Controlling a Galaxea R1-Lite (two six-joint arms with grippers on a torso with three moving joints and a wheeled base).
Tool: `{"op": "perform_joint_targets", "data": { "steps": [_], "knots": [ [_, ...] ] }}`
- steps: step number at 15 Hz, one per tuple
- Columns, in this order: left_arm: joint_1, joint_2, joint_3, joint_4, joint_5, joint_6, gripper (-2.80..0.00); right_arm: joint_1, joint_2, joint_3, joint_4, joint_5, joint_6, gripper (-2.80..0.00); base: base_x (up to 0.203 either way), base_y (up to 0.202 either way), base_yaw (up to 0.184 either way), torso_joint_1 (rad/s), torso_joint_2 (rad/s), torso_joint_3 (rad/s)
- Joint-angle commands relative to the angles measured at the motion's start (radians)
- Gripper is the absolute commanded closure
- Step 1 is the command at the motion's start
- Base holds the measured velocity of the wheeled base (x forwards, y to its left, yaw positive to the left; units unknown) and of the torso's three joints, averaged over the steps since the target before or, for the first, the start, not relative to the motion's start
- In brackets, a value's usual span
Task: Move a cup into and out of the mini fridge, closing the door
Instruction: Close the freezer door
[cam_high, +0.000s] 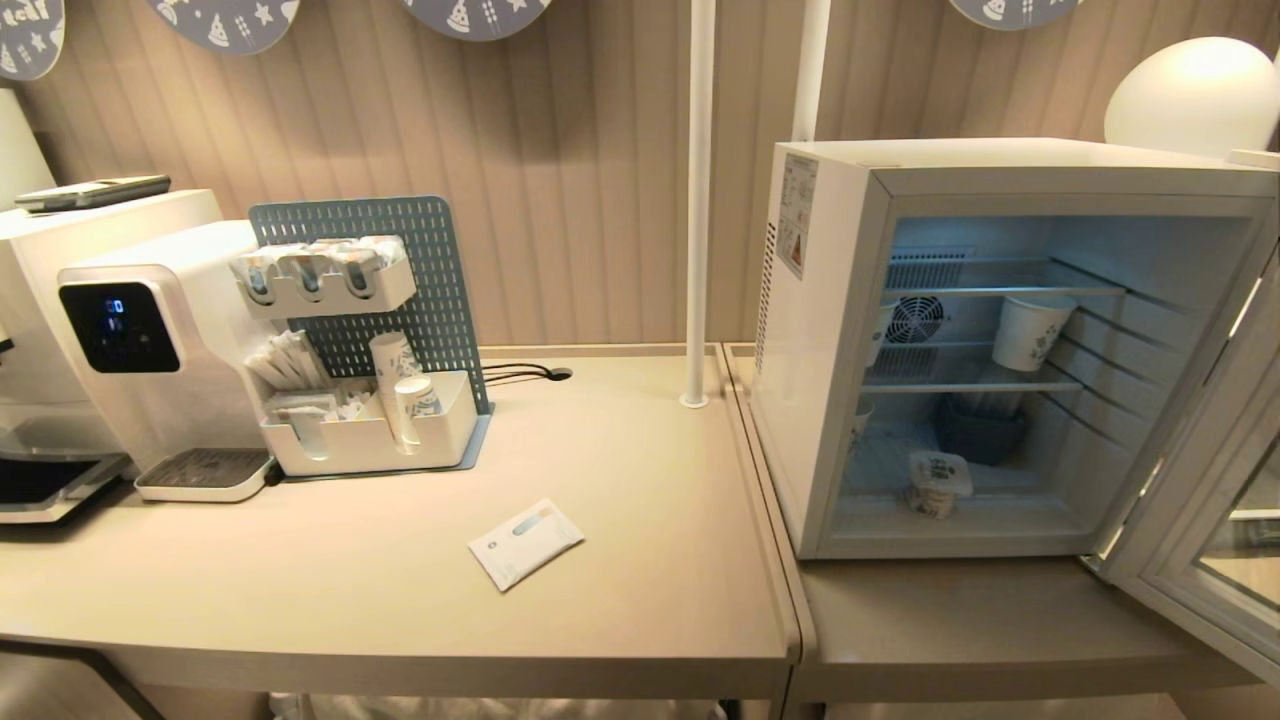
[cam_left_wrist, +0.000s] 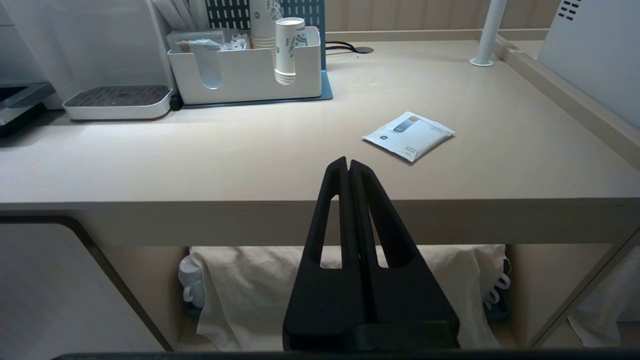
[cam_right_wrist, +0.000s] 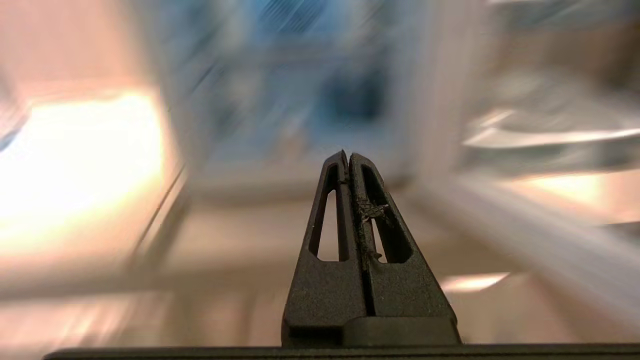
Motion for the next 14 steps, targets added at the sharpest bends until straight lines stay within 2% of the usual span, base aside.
{"op": "perform_joint_targets", "data": {
  "steps": [1,7,14],
  "knots": [
    [0.000,0.000,0.000,0.000,0.000,0.000,0.00,-0.001,-0.008,-0.015,0.126,0.071,-0.005,0.00,0.000,0.000,0.000,0.000,0.00,0.000],
    [0.001,0.000,-0.001,0.004,0.000,0.003,0.00,-0.001,-0.007,-0.016,0.126,0.072,-0.005,0.00,-0.013,0.000,-0.001,0.000,0.00,0.000],
    [0.001,0.000,-0.001,0.004,0.000,0.003,0.00,-0.004,-0.007,-0.016,0.128,0.072,-0.005,0.00,-0.186,0.000,0.000,0.002,0.00,0.001]
  ]
}}
